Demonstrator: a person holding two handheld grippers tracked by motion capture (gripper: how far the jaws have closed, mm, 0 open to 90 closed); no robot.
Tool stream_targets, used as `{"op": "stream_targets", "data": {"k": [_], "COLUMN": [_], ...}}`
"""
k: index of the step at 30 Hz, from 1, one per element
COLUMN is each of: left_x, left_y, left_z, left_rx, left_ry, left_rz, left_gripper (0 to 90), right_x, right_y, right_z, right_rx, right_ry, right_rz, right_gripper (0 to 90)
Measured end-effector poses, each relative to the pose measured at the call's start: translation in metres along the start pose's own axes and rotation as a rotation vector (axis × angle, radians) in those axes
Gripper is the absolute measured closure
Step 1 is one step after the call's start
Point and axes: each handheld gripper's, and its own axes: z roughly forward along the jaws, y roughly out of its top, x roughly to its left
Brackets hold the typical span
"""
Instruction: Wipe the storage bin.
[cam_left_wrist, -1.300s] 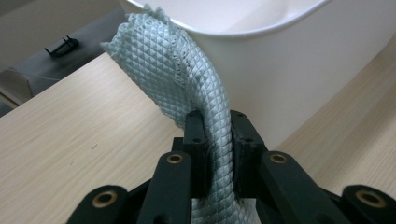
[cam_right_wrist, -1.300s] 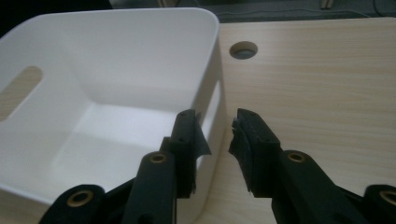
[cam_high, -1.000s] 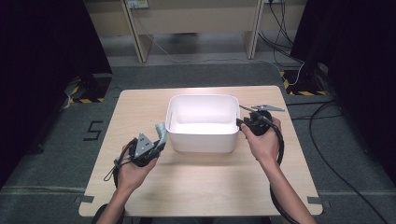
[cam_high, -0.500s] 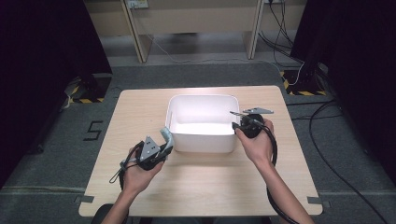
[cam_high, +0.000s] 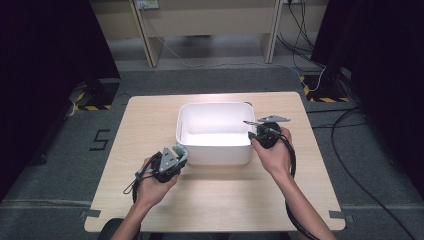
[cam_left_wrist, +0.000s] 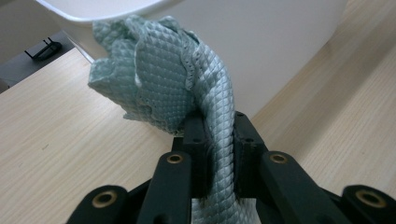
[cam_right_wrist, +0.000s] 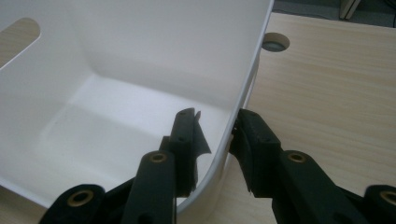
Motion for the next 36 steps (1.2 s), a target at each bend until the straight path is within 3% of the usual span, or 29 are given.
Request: {"op": "stream_targets", "data": {"k": [7, 14, 22, 36], "left_x": [-0.002, 0.001, 0.001, -0.001], "left_y": [0.008, 0.007, 0.005, -0.002], "left_z": [-0.008, -0.002, 0.002, 0.011], "left_rx": [-0.022, -0.035, -0.019, 0.002], "left_ry": [-0.001, -0.004, -0.008, -0.016], "left_rz": [0.002, -0.006, -0.022, -0.013], "left_gripper": [78.5, 78.5, 78.7, 78.7], "right_x": [0.001, 0.001, 0.002, 0.002], "right_y": [0.000, 0.000, -0.001, -0.001], "right_z": [0.000, 0.000, 0.000, 0.000], "right_rx": [0.000, 0.000, 0.000, 0.000], "right_ry": [0.002, 0.004, 0.004, 0.006], "right_rz": [-0.010, -0.012, -0.012, -0.014], "right_gripper": [69.0, 68.9, 68.7, 68.4]}}
